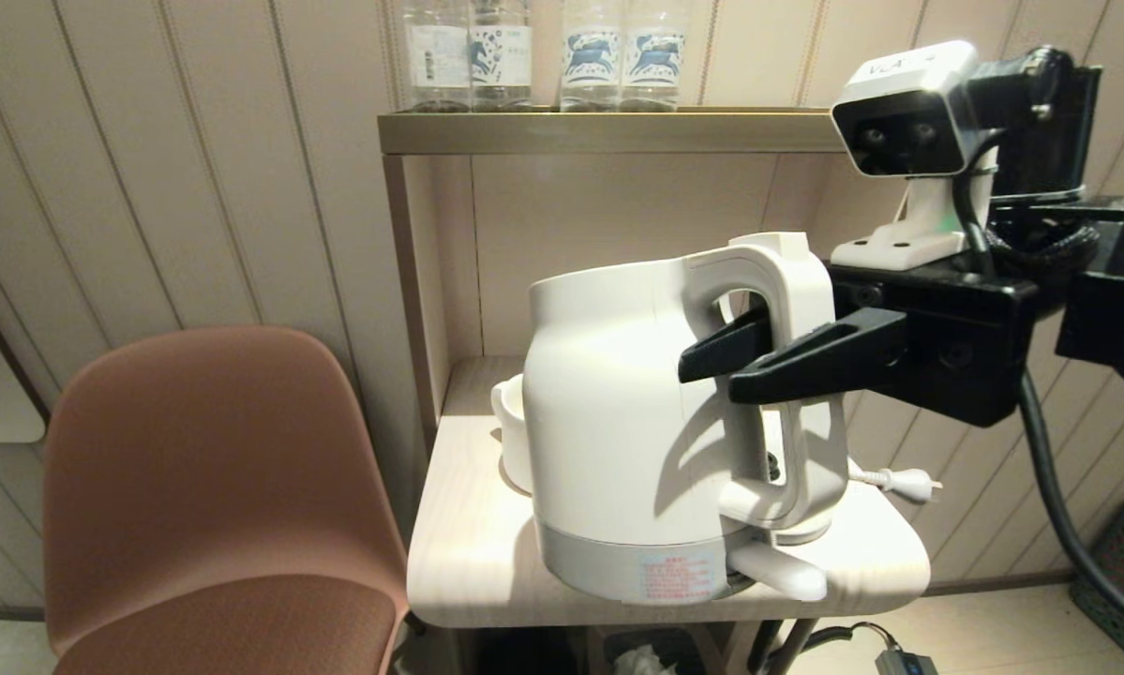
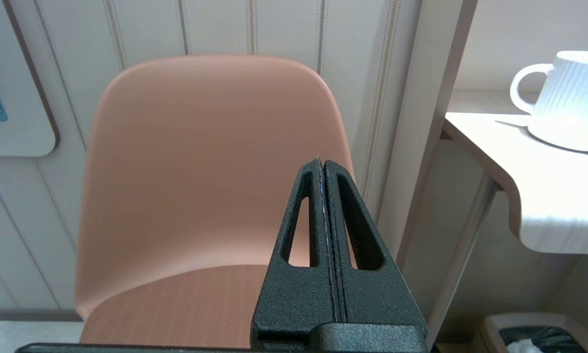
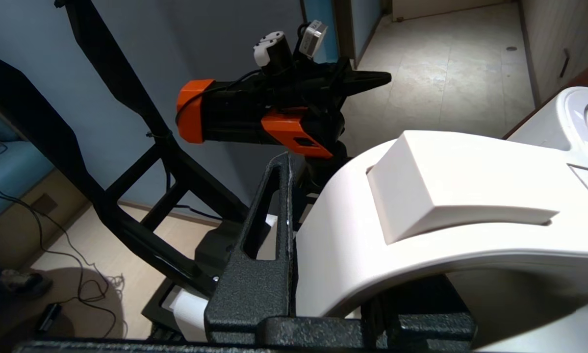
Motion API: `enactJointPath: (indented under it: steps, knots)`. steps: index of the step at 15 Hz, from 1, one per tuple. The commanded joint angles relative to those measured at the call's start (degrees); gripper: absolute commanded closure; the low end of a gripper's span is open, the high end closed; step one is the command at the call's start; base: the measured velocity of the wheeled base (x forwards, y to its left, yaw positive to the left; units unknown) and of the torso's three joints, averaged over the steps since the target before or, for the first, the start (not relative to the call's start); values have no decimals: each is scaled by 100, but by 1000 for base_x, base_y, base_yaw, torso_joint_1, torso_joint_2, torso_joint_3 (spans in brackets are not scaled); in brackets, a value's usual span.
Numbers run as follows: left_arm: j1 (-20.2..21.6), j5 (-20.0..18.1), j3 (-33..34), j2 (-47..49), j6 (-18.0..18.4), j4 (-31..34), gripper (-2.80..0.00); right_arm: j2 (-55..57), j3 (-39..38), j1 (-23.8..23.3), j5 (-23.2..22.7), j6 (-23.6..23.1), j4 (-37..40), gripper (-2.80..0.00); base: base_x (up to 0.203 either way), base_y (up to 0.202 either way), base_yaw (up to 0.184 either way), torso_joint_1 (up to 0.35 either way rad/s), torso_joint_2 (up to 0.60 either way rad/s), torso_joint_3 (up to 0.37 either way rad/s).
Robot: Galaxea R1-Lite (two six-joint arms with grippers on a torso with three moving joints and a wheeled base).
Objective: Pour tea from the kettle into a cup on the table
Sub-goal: Pour water into the cup
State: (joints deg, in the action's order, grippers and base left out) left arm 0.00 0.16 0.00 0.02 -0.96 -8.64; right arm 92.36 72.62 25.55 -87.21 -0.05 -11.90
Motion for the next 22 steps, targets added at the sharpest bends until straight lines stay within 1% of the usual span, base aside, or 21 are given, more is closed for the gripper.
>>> enactJointPath:
  steps: [1, 10, 22]
  knots:
    - [0, 2, 0, -2, 0, -6, 0, 2, 20, 2, -274, -4, 31, 0, 0, 0, 0, 0, 0, 0]
    - [0, 2, 0, -2, 0, -6, 0, 175, 672, 11, -274, -4, 991, 0, 0, 0, 0, 0, 0, 0]
    - [0, 2, 0, -2, -9, -6, 0, 617, 1316, 55, -274, -4, 1471, 0, 0, 0, 0, 0, 0, 0]
